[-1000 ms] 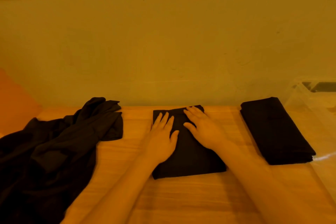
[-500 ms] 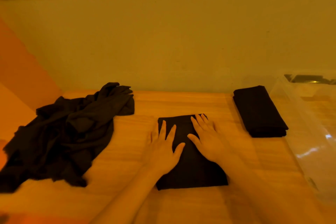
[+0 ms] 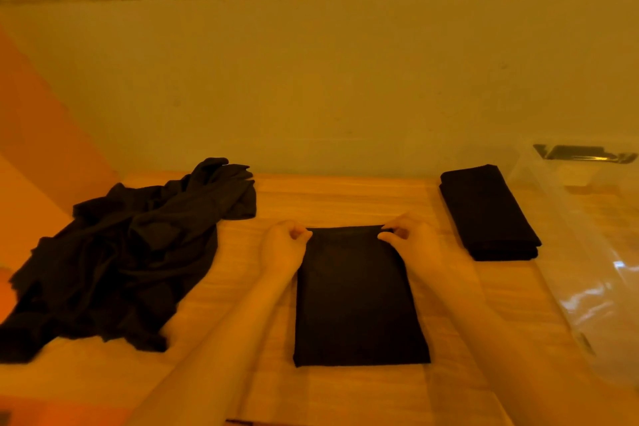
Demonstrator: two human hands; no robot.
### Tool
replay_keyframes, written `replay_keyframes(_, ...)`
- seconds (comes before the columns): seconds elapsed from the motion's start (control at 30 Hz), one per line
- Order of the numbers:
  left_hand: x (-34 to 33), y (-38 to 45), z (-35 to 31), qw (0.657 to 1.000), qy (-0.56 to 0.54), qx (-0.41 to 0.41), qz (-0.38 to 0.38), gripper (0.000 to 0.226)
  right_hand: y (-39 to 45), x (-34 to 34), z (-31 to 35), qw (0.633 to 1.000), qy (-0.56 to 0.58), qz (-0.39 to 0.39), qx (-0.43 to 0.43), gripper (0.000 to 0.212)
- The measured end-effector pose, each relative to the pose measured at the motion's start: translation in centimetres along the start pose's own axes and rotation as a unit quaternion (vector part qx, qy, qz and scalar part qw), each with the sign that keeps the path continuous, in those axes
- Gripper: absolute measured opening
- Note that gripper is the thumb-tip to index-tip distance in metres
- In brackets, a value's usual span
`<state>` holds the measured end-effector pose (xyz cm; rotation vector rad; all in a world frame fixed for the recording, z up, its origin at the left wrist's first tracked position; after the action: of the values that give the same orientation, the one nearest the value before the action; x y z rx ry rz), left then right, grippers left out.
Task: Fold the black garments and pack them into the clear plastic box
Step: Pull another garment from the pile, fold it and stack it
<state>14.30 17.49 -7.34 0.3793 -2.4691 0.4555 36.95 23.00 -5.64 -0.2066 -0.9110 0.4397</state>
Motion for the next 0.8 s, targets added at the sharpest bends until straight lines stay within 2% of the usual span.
replay_keyframes(0.07,0.1,-0.1,-0.1,1.0,0.021,-0.015,-0.013,0.007,-0.1,0.2,-0.3,1.0,0.021,-0.023,0.003,0.026)
replay_keyframes(0.2,0.6,-0.3,-0.7,0.998,-0.017,-0.042,-0.042,0.007,-0.5,0.3,0.2,0.997,0.062,-0.043,0.023,0.025)
replay_keyframes(0.27,0.6,-0.2,-1.5,0.996,-0.039,-0.066,-0.036,0.005,-0.9,0.5,1.2,0.998,0.009,-0.038,0.048,0.033)
replay_keyframes(0.33,0.4,-0.1,-2.4,0.994,-0.078,-0.081,-0.018,0.003,-1.2,0.4,2.7,0.994,-0.065,-0.013,0.089,0.047)
replay_keyframes(0.43,0.1,0.0,-3.9,0.987,-0.126,-0.095,0.022,0.005,-0.6,-0.7,5.4,0.986,-0.005,0.06,0.155,0.06)
replay_keyframes(0.5,0.0,-0.1,-4.7,0.983,-0.143,-0.105,0.049,0.009,0.3,-1.6,7.1,0.974,0.062,0.114,0.185,0.056)
replay_keyframes(0.6,0.5,0.0,-4.8,0.976,-0.185,-0.097,0.062,0.015,1.4,-2.4,8.3,0.966,0.077,0.195,0.154,0.039)
replay_keyframes(0.7,1.3,0.5,-4.0,0.969,-0.236,-0.065,0.046,0.017,2.0,-1.9,8.1,0.966,0.043,0.225,0.123,0.028)
replay_keyframes(0.8,1.9,0.8,-2.9,0.968,-0.247,-0.031,0.018,0.016,1.6,-1.0,7.8,0.961,0.053,0.242,0.121,0.032)
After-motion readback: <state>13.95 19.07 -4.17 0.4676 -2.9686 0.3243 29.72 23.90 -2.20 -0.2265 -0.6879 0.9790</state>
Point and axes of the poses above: each hand's wrist, its own y-axis towards the middle knuckle, its own x-axis out of the back of the hand, z = x × y, the point moved 8 cm from there along y, towards the middle knuckle, and after that the axes turned 8 degrees about z, right-handed, at the moved point
